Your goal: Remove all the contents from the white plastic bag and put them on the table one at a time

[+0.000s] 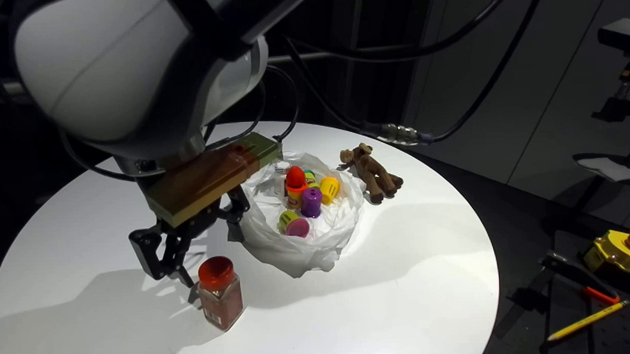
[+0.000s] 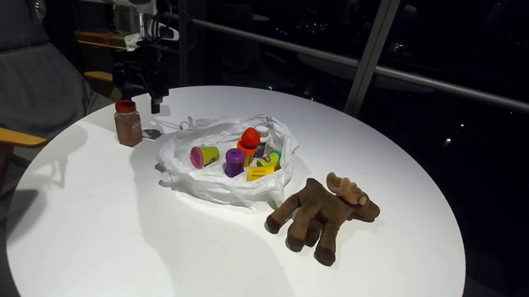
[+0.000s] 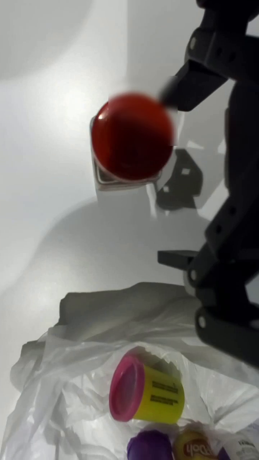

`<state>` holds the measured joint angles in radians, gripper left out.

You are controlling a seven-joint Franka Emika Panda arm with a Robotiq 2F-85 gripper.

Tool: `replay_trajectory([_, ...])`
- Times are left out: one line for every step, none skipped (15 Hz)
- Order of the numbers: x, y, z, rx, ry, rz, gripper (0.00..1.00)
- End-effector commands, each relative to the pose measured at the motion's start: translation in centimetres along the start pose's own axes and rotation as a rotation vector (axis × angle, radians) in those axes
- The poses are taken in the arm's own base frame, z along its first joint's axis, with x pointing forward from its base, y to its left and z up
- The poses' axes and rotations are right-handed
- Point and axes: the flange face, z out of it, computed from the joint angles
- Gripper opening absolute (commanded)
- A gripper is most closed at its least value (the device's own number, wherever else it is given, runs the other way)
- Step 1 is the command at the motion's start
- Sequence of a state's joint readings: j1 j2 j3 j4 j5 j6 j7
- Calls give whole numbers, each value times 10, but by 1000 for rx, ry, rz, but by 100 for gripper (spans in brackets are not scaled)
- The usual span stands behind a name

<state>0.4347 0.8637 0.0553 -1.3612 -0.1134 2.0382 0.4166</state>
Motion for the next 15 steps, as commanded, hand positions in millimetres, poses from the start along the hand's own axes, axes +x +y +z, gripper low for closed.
replay_trajectory([17,44,-37,-2,-29,56,100])
replay_trajectory([22,64,-43,-8,-36,89,100])
replay_trajectory([27,83,-45,-7,-42,126,100])
replay_trajectory([32,103,-44,-2,-50,166,100])
replay_trajectory([37,124,-41,-3,-57,205,100])
replay_trajectory([41,145,-37,9,-65,250,100])
replay_trajectory([44,165,-30,19,-75,297,100])
replay_trajectory([47,183,-23,35,-88,340,100])
replay_trajectory([50,200,-16,59,-100,390,100])
replay_trajectory([53,215,-7,78,-103,432,100])
replay_trajectory([56,227,-1,88,-99,471,100])
replay_trajectory([59,239,7,85,-96,504,100])
replay_trajectory([61,249,11,88,-94,534,100])
replay_trajectory([63,257,16,89,-90,563,100])
replay_trajectory([65,264,20,88,-85,588,100])
